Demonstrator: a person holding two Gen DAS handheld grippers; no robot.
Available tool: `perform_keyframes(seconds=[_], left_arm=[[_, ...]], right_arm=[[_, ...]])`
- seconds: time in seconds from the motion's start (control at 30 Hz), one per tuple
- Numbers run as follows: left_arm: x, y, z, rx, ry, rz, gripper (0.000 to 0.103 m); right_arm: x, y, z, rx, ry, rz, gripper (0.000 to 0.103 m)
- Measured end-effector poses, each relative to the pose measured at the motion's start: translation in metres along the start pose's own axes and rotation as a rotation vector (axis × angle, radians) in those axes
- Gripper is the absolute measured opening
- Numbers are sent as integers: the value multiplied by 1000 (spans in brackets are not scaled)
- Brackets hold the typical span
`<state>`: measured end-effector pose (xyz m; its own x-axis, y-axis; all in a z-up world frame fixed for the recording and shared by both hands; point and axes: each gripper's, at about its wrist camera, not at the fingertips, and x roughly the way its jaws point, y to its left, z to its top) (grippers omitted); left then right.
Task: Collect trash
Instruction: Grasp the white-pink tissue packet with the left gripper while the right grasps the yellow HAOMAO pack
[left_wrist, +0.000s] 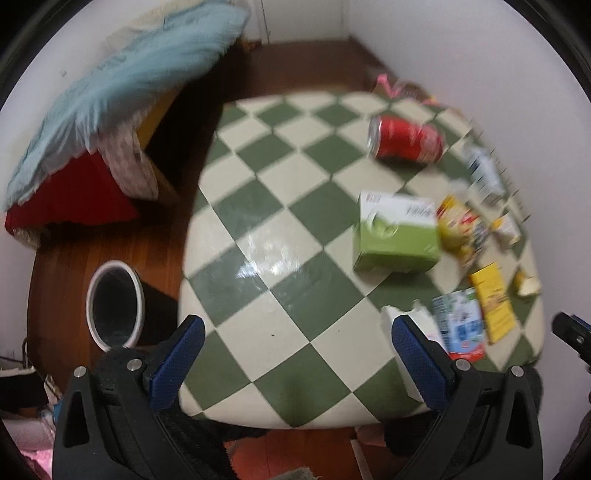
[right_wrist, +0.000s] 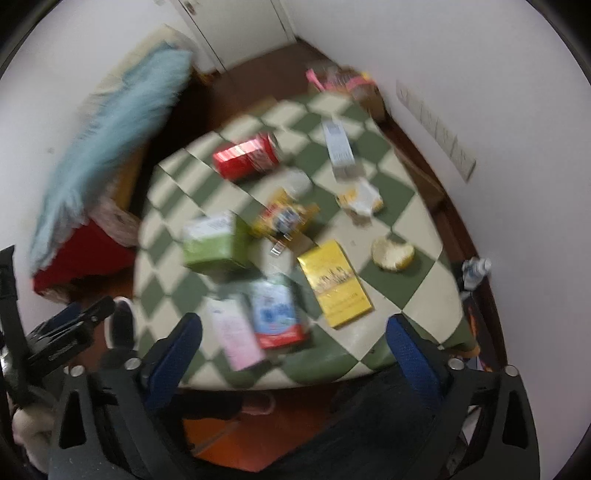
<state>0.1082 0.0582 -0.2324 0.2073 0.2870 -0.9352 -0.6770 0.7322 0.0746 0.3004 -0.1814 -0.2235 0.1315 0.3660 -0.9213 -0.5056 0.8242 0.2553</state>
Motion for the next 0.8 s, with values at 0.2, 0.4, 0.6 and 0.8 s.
perform_keyframes(seconds=[0.2,0.4,0.6,0.8], left_arm=[[47,-9,0,-12,101,11,103],[70,-17,1,-29,159,-24,103],[72,-37,-6,-58,242,-208,103],[83,-71,-10,-39,292,-287,76]], right_arm=[[90,-8,17,-56,88,-117,76],[145,-8,24,-97,179,-159,76],[157,-6,15,-145,180,-213,70],[140,-33,-8,-27,182,-206,64]])
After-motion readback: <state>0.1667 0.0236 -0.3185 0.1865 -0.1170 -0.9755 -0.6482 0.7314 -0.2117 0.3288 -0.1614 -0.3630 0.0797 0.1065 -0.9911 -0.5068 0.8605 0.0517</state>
